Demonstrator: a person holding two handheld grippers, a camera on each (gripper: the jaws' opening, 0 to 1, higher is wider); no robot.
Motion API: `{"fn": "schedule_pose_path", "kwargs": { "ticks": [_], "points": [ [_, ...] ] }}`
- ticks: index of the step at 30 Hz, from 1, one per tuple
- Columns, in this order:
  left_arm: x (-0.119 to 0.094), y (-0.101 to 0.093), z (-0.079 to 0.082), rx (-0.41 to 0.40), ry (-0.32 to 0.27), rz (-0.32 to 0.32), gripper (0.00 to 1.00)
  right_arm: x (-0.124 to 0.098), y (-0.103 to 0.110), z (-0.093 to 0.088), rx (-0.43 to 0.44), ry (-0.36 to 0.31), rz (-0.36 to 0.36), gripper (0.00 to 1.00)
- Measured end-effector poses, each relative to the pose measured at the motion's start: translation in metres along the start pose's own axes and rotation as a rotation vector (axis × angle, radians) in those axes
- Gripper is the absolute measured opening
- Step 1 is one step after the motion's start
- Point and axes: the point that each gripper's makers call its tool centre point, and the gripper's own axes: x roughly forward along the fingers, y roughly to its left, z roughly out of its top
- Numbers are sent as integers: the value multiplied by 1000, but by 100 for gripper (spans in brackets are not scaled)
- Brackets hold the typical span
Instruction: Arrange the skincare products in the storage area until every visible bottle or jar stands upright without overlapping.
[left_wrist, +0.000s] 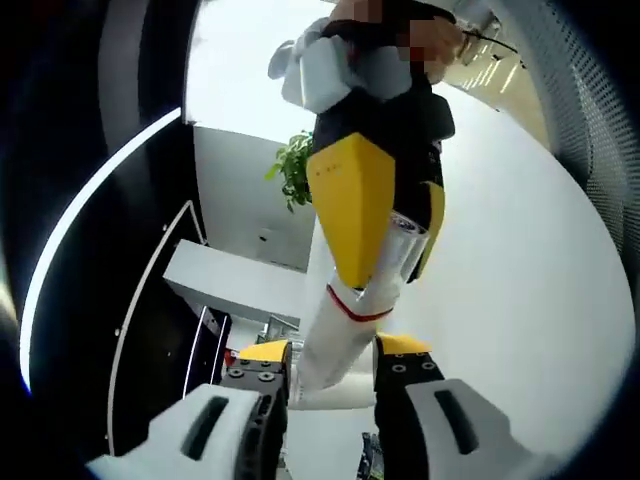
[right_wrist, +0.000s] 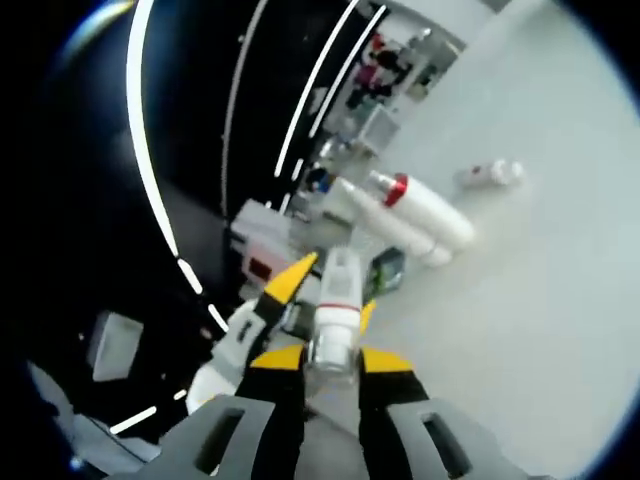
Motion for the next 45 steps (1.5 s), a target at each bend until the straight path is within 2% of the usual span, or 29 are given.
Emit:
{"fn": "schedule_pose_path", "kwargs": {
  "ticks": [4, 7, 8, 10, 15, 16, 17, 20, 29, 33, 45],
  "points": [
    [-2, 0, 8, 104, -24, 9, 31, -1, 7, 0, 83, -8, 45, 13],
    [-3, -1, 12, 143, -37, 9, 30, -2, 7, -1, 112, -6, 58, 13],
    [-3, 0, 13, 156, -40, 11, 30, -3, 9, -2, 146, -8, 75, 13],
    [-3, 1, 14, 164, -44, 12, 29, -3, 11, -1, 225, -13, 107, 13],
    [-3, -5, 16, 216, -51, -14, 28, -4, 5, -3, 248, -1, 112, 13],
    [-3, -6, 16, 215, -51, -22, 28, -4, 5, -3, 254, 2, 112, 14],
    [-4, -12, 14, 161, -44, -51, 28, -5, 3, -4, 261, 6, 109, 14],
    [-4, -12, 15, 198, -44, -59, 26, -5, 5, -7, 304, 21, 129, 14],
    [-4, -21, 16, 239, -39, -106, 24, -6, 0, -10, 336, 41, 146, 16],
    [-4, -25, 13, 254, -43, -129, 24, -4, -1, -12, 351, 47, 159, 19],
    [-5, -35, 7, 267, -36, -181, 23, -1, -11, -15, 313, 71, 135, 22]
  ]
}}
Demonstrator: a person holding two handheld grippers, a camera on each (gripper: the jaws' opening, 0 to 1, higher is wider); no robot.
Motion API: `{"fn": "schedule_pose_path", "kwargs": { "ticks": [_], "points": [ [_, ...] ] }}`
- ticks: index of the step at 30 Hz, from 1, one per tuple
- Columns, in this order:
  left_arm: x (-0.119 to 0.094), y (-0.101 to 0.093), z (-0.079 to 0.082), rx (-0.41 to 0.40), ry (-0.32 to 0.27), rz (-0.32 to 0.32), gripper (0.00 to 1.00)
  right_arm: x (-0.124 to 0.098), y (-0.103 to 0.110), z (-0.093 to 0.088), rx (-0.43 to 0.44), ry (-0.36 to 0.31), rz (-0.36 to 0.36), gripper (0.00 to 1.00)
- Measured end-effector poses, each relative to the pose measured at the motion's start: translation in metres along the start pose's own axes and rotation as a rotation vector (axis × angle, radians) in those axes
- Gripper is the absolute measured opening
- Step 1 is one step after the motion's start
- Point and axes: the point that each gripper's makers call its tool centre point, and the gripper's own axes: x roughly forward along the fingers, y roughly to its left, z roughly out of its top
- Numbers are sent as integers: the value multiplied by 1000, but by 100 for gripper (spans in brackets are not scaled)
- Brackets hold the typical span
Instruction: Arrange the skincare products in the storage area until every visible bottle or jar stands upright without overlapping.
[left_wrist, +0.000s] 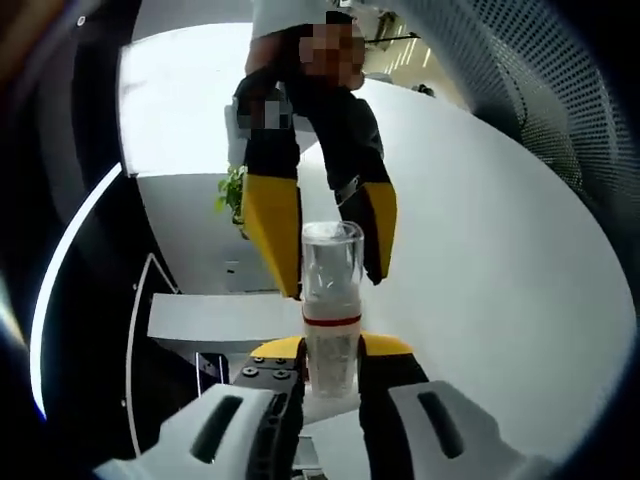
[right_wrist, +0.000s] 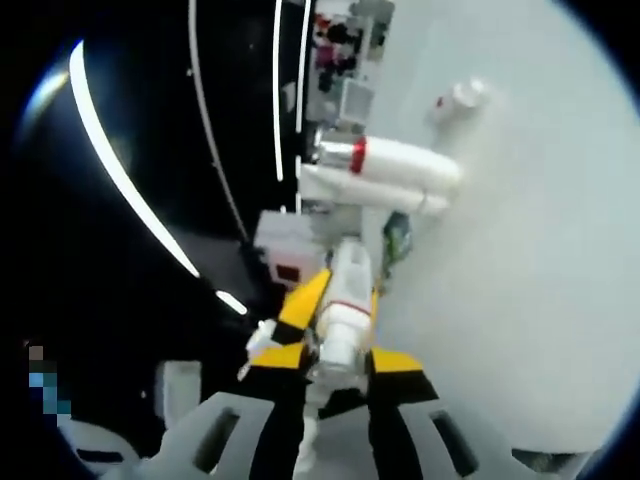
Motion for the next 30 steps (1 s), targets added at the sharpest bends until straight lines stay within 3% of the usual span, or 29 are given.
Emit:
{"fn": "schedule_pose_path", "kwargs": {
  "ticks": [4, 6, 10, 15, 19, 24, 26, 30],
  "points": [
    [1, 1, -3, -35, 9, 3, 22, -1, 1, 5, -4, -26, 8, 23],
    [2, 1, -6, -90, 13, 4, 22, -2, 0, 8, -12, -35, 6, 24],
    [3, 0, -9, -106, 20, 5, 22, -7, -1, 18, -51, -62, -15, 25],
    [3, -3, -11, -161, 22, -2, 22, -13, -2, 25, -146, -66, -58, 28],
    [5, -7, -10, -232, 11, -18, 22, -16, -3, 28, -323, -53, -134, 28],
    [8, -8, -15, -403, 10, -23, 22, -22, 5, 36, -474, -62, -174, 29],
    [8, -7, -18, -419, 15, -24, 22, -23, 9, 37, -489, -64, -178, 28],
    [9, -13, -20, -548, 9, -49, 22, -24, 12, 39, -573, -46, -209, 29]
  ]
}}
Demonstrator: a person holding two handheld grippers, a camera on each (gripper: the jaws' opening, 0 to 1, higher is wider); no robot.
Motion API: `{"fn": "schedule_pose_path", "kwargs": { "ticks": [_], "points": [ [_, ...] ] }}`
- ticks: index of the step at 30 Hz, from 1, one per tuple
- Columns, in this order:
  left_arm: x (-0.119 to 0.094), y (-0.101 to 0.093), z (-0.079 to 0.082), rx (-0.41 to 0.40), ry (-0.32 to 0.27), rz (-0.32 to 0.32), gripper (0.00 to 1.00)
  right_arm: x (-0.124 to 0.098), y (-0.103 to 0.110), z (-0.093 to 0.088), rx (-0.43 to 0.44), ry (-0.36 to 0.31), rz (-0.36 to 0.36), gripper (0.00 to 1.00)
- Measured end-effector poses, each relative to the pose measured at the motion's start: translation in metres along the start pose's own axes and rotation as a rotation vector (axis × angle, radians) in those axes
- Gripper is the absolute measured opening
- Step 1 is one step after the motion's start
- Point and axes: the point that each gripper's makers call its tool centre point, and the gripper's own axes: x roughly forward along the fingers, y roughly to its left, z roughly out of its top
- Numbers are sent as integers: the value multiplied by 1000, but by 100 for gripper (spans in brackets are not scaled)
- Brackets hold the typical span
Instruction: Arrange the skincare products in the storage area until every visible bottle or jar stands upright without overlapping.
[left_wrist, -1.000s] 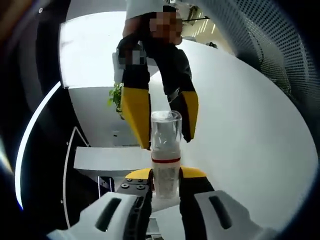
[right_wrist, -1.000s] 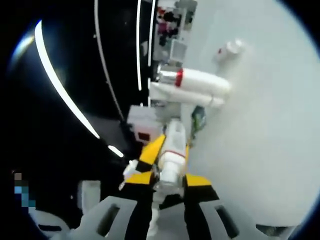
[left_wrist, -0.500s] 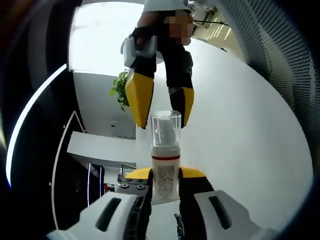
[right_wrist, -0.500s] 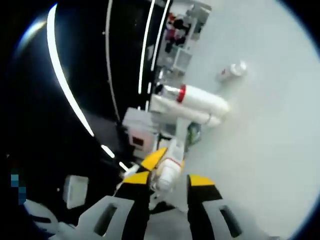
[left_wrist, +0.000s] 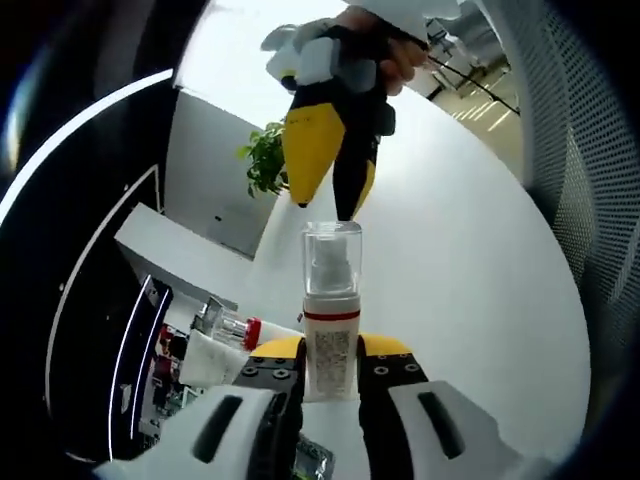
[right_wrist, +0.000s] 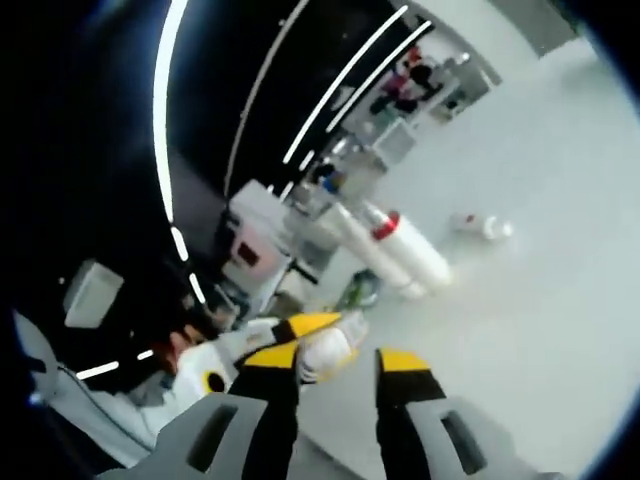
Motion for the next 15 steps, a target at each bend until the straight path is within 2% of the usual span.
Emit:
{"fn": "schedule_pose_path", "kwargs": {
  "ticks": [3, 5, 8, 10, 11, 13, 15],
  "points": [
    [1, 3, -3, -132, -2, -1, 22, 2, 1, -3, -110, 26, -30, 29],
    [2, 3, -2, -231, -28, -15, 22, 4, 1, -3, -181, 35, -60, 29],
    [2, 2, -2, -463, -63, -60, 22, 9, 4, -4, -252, 51, -78, 30],
    [2, 1, -6, -548, -61, -71, 22, 15, 9, -5, -271, 62, -72, 34],
    [2, 2, -8, -575, -63, -75, 22, 17, 10, -7, -280, 77, -72, 33],
    [2, 0, -10, -626, -70, -93, 22, 23, 8, -7, -351, 95, -96, 31],
    [1, -3, -15, -682, -62, -110, 22, 28, 8, -7, -374, 96, -106, 30]
  ]
}}
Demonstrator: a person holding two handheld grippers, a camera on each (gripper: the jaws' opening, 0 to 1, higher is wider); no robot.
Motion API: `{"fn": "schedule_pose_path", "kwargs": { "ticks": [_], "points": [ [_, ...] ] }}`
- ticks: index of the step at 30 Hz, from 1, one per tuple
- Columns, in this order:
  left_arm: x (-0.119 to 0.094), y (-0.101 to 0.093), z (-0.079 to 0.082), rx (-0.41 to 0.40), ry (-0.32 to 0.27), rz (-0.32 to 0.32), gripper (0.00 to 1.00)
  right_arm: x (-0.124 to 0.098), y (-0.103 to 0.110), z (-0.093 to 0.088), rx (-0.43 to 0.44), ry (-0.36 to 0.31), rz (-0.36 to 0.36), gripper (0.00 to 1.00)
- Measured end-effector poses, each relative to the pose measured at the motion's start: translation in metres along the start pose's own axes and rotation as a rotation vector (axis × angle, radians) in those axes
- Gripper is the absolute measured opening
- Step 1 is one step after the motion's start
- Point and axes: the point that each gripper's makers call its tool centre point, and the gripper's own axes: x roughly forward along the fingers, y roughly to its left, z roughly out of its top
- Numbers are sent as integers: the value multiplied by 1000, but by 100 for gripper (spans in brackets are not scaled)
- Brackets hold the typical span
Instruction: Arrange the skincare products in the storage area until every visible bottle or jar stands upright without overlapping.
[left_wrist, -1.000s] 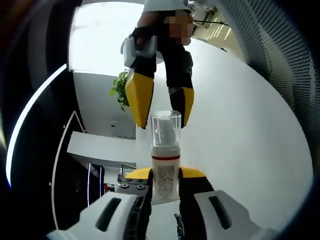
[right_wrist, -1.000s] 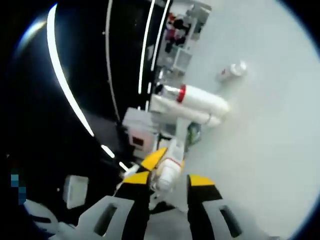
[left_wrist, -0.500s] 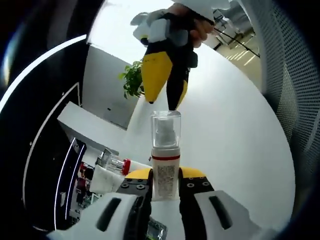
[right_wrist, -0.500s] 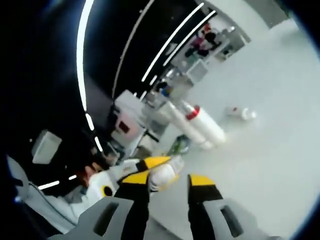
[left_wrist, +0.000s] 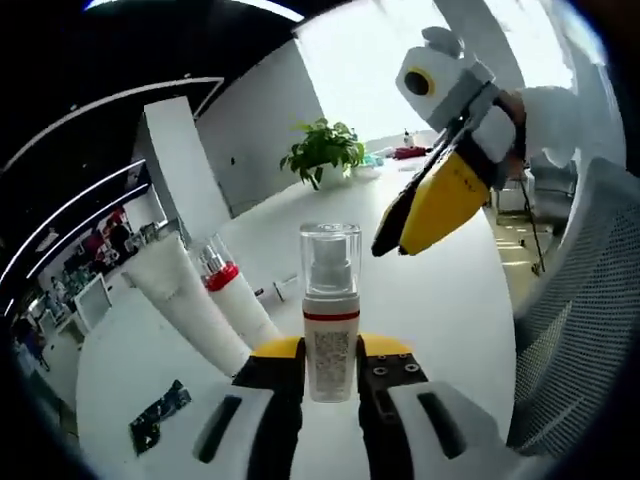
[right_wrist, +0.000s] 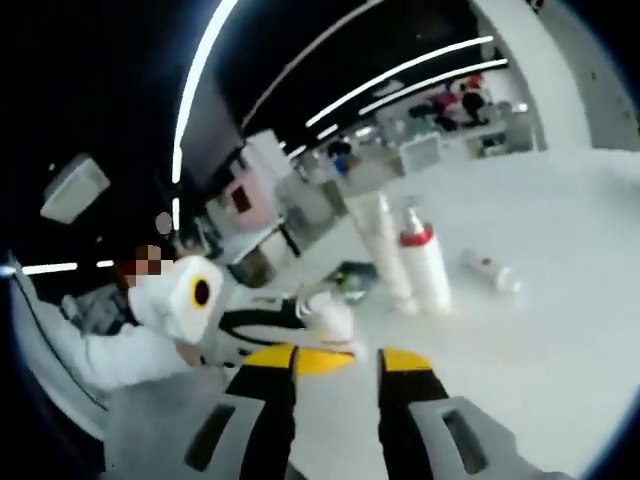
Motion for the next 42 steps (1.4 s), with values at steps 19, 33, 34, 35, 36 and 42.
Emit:
{"fn": "schedule_pose_path", "kwargs": {
  "ticks": [19, 33, 34, 35, 36, 42],
  "points": [
    [3, -8, -20, -193, 5, -103, 21, 41, -1, 8, -138, 40, -37, 25],
    [5, -9, -32, -186, 2, -134, 21, 50, -5, 7, -188, 64, -176, 13],
    [6, -9, -32, -171, 3, -136, 22, 50, -6, 7, -187, 66, -192, 13],
    [8, -7, -31, -156, 1, -134, 22, 50, -7, 7, -189, 63, -203, 13],
    [8, -6, -31, -149, 0, -133, 23, 49, -10, 8, -184, 56, -222, 12],
    [11, -4, -30, -119, 3, -131, 25, 50, -12, 9, -162, 51, -277, 12]
  ]
}}
